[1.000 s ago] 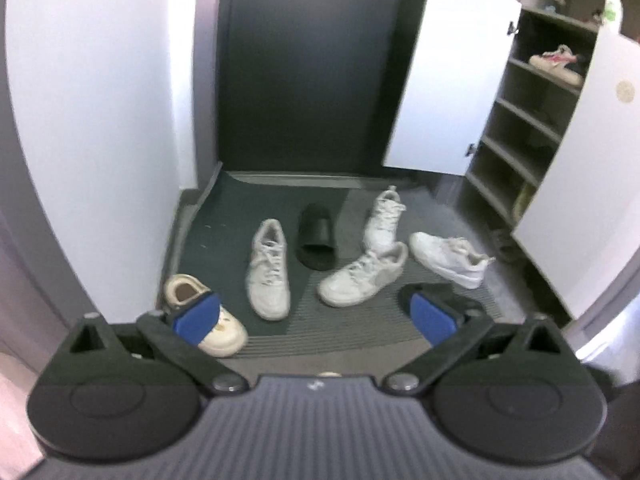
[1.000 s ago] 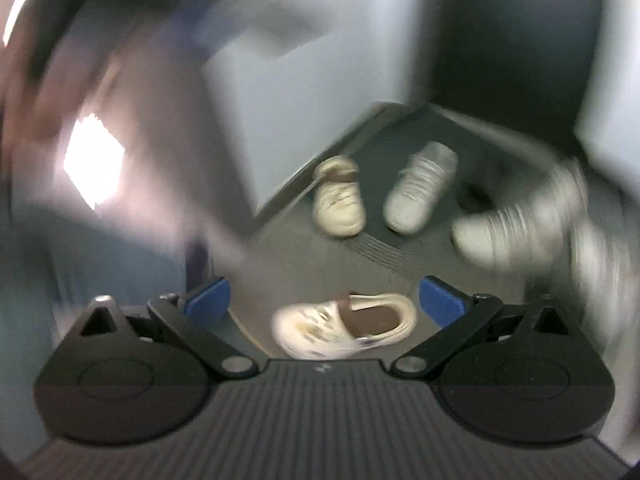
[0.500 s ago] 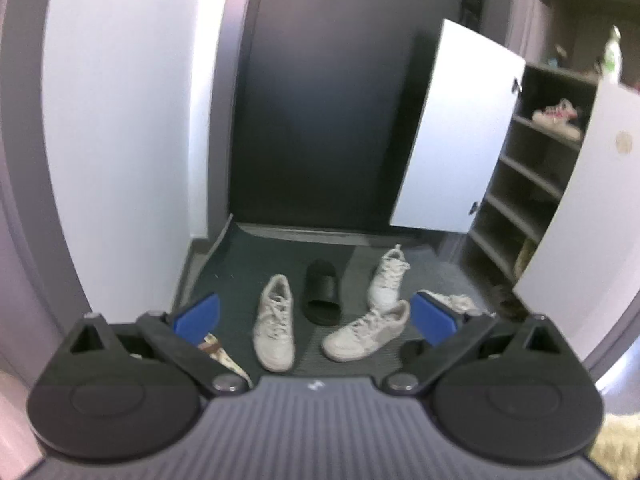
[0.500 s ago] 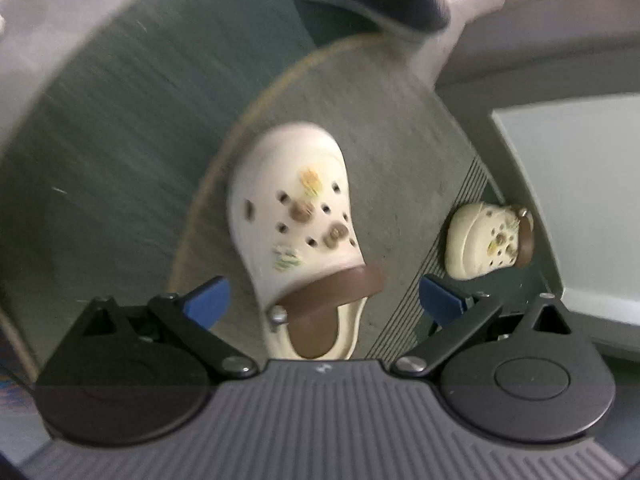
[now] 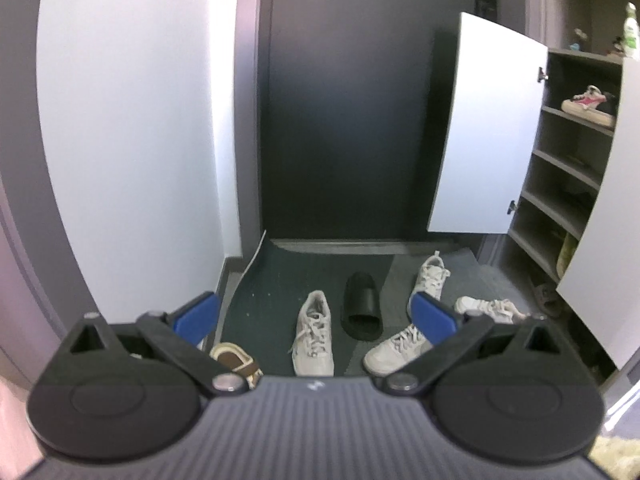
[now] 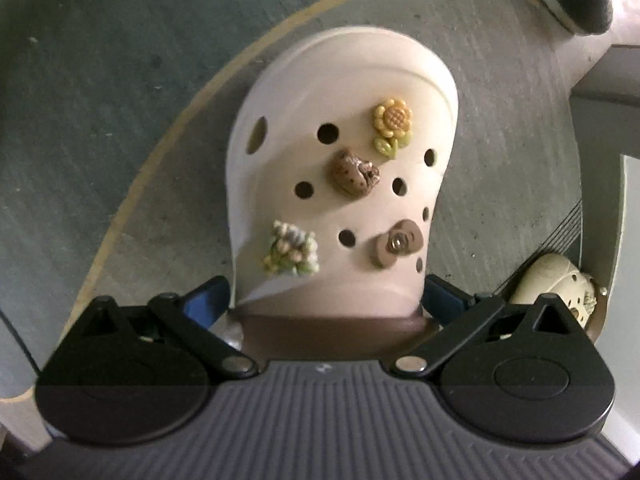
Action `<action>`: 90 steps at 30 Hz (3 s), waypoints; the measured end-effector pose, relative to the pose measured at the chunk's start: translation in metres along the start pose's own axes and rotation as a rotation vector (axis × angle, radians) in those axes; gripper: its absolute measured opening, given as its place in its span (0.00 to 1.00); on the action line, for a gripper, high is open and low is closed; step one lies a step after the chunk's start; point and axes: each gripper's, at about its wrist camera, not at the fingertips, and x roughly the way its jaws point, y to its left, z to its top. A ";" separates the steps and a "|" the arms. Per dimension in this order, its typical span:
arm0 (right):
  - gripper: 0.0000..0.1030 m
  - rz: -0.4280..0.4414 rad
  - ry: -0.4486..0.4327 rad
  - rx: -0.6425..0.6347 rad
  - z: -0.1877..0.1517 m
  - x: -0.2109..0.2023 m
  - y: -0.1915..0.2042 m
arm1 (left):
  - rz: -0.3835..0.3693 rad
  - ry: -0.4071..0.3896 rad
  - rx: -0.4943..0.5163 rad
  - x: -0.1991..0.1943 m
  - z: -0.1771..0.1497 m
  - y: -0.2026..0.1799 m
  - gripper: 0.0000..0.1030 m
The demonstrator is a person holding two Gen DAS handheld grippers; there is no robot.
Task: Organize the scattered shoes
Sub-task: 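Grasp the other cream clog with charms by its heel with the right gripper, then carry the charmed clog with the right gripper and lower it onto the floor, then grasp the first cream clog again with the left gripper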
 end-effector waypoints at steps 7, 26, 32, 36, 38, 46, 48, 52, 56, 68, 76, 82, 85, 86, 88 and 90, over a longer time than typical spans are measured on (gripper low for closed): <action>0.94 0.070 0.036 0.206 0.006 -0.003 -0.018 | 0.018 0.012 -0.056 -0.001 -0.002 0.024 1.00; 0.82 0.557 -0.070 2.086 -0.077 -0.049 -0.090 | 0.030 -0.135 -0.103 -0.037 0.004 0.042 1.00; 0.81 0.553 0.020 2.379 -0.052 -0.026 -0.066 | 0.042 -0.123 -0.096 -0.038 0.000 0.047 1.00; 0.82 0.556 0.017 2.351 -0.048 -0.018 -0.075 | 0.059 -0.097 -0.095 -0.035 -0.004 0.053 1.00; 0.88 0.547 -0.010 2.310 -0.051 -0.023 -0.077 | 0.056 -0.081 -0.107 -0.034 -0.005 0.059 1.00; 1.00 0.348 -0.055 2.281 -0.080 -0.080 -0.073 | 0.095 -0.030 -0.103 -0.022 -0.005 0.065 1.00; 1.00 0.294 -0.080 2.319 -0.091 -0.105 -0.065 | 0.109 -0.028 -0.095 -0.019 -0.004 0.063 1.00; 1.00 0.162 -0.096 2.353 -0.108 -0.178 -0.043 | 0.122 -0.024 -0.085 -0.017 -0.006 0.060 1.00; 1.00 0.014 -0.147 2.350 -0.121 -0.272 -0.015 | 0.136 0.018 -0.054 -0.006 -0.012 0.058 1.00; 1.00 -0.316 -0.544 2.423 -0.142 -0.430 0.042 | 0.132 0.246 0.070 0.001 -0.067 0.080 1.00; 1.00 -0.420 -0.737 2.508 -0.160 -0.431 0.058 | 0.158 0.463 -0.015 0.031 -0.050 0.099 1.00; 1.00 -0.523 -0.966 2.627 -0.181 -0.450 0.086 | 0.179 0.611 0.109 0.137 -0.043 0.069 1.00; 1.00 -0.607 -0.895 2.652 -0.183 -0.448 0.103 | 0.169 0.641 0.155 0.189 -0.047 0.052 1.00; 1.00 -0.591 -0.886 2.704 -0.186 -0.444 0.110 | 0.159 0.652 0.130 0.213 -0.050 0.052 1.00; 1.00 -0.523 -0.945 2.786 -0.197 -0.435 0.121 | 0.136 0.670 0.075 0.251 -0.060 0.055 1.00; 1.00 -0.504 -0.940 2.832 -0.207 -0.428 0.127 | 0.119 0.686 0.019 0.292 -0.079 0.062 1.00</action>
